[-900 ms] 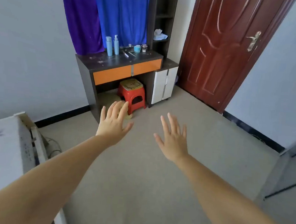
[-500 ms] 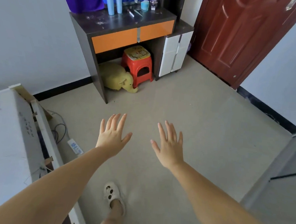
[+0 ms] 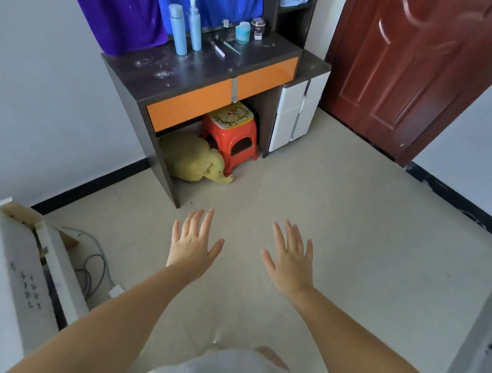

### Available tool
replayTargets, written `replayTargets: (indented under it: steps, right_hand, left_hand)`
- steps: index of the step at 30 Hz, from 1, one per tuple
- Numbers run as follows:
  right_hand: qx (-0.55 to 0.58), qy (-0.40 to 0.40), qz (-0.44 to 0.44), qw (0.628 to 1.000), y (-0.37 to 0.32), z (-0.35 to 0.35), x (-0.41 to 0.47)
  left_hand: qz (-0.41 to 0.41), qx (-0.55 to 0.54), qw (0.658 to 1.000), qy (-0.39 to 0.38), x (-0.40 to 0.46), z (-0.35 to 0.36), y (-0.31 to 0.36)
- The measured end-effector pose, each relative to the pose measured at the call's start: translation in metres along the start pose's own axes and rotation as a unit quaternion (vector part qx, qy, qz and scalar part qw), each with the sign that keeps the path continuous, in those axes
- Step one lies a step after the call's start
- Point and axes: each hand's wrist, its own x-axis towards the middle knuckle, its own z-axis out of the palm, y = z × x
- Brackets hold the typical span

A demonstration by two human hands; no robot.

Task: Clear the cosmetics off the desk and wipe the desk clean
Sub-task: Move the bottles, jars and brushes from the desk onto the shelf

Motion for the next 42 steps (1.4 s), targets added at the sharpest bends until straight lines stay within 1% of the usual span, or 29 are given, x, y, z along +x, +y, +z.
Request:
replayTargets:
  steps: [6,8,15,19,22,26,29,33,35,39,40,42]
  right_hand:
    - [0.009,0.026,-0.022,0.999,-0.002,-0.007,0.116]
    - [0.011,0.034,-0.030,0.999,0.001,-0.009,0.164]
    - [-0.004,0.038,-0.096,0.995,0.012,-0.045,0.339]
    - [-0.008,0.038,-0.128,0.991,0.007,-0.065,0.435]
    - [-0.015,0.034,-0.164,0.986,-0.009,-0.068,0.494]
    - [0.000,0.022,-0.198,0.980,-0.041,-0.067,0.570]
    - [0.013,0.018,-0.214,0.977,-0.070,-0.067,0.630]
    - [-0.001,0.011,-0.233,0.972,-0.106,-0.064,0.707]
    - [-0.005,0.008,-0.228,0.974,-0.126,-0.067,0.741]
    - [0.055,-0.008,-0.235,0.970,-0.160,-0.071,0.791]
    - [0.085,-0.024,-0.241,0.967,-0.169,-0.070,0.802]
    - [0.192,-0.083,-0.225,0.952,-0.190,-0.068,0.827]
  left_hand:
    - [0.019,0.016,0.999,0.025,0.111,-0.012,-0.011]
    - [0.013,0.015,0.999,0.041,0.153,-0.014,-0.015]
    - [-0.062,-0.035,0.993,0.095,0.292,-0.036,-0.011]
    - [-0.107,-0.059,0.986,0.112,0.359,-0.052,-0.016]
    - [-0.130,-0.052,0.981,0.131,0.404,-0.062,-0.031]
    - [-0.161,-0.078,0.972,0.150,0.473,-0.078,-0.059]
    - [-0.170,-0.091,0.965,0.180,0.531,-0.094,-0.082]
    - [-0.193,-0.111,0.957,0.188,0.605,-0.114,-0.117]
    - [-0.207,-0.128,0.951,0.190,0.638,-0.125,-0.134]
    - [-0.242,-0.200,0.931,0.185,0.691,-0.141,-0.157]
    - [-0.252,-0.228,0.922,0.186,0.702,-0.143,-0.160]
    - [-0.276,-0.287,0.898,0.188,0.723,-0.149,-0.166]
